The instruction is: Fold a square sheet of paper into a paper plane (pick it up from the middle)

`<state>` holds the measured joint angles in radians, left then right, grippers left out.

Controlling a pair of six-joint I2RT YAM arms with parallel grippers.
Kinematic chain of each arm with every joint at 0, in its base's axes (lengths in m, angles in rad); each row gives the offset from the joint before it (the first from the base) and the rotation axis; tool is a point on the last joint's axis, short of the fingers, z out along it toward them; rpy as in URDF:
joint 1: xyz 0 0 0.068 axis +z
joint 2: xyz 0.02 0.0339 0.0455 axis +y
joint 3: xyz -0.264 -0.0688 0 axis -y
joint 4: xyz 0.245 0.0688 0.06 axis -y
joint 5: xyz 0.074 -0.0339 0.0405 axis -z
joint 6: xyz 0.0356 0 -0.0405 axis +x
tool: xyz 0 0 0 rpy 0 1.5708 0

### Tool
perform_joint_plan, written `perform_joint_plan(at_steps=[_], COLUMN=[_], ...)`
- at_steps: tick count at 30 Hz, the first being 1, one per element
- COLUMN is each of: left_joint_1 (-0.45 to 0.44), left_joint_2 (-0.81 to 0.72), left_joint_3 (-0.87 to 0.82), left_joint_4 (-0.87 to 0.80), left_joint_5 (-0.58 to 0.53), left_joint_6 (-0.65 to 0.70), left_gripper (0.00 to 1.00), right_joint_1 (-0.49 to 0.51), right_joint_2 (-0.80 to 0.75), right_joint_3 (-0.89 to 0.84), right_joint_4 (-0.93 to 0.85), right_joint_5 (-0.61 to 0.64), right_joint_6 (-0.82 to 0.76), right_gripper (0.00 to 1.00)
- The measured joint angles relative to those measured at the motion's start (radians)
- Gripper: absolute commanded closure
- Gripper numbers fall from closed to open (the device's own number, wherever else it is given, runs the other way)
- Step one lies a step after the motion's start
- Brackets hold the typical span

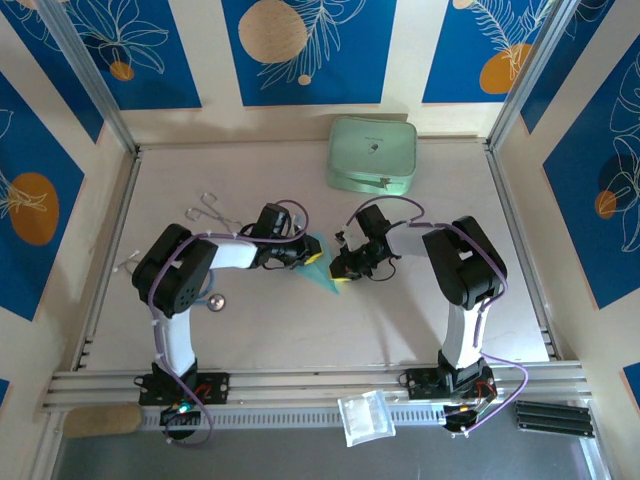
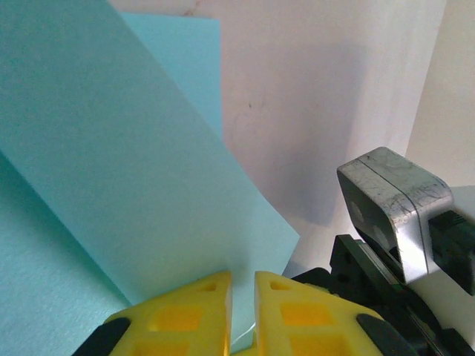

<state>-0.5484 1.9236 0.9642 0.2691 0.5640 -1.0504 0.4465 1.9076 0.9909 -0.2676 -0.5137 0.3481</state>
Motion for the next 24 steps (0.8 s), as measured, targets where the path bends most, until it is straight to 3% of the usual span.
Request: perform_joint_plan(at_steps=[24], left_joint_1=[0.003], left_joint_2=[0.022], left_joint_3=[0.030], left_joint_4=[-0.045], left_joint_5=[-0.014], left_joint_6=[0.000], left_gripper=[0.84], right_joint_1=[-0.003], right_joint_2=[-0.006], right_joint_3=[0.000], right_joint_4=[-0.010], right_joint_5=[-0.014], right_joint_6=[0.016], right_gripper=[0.82])
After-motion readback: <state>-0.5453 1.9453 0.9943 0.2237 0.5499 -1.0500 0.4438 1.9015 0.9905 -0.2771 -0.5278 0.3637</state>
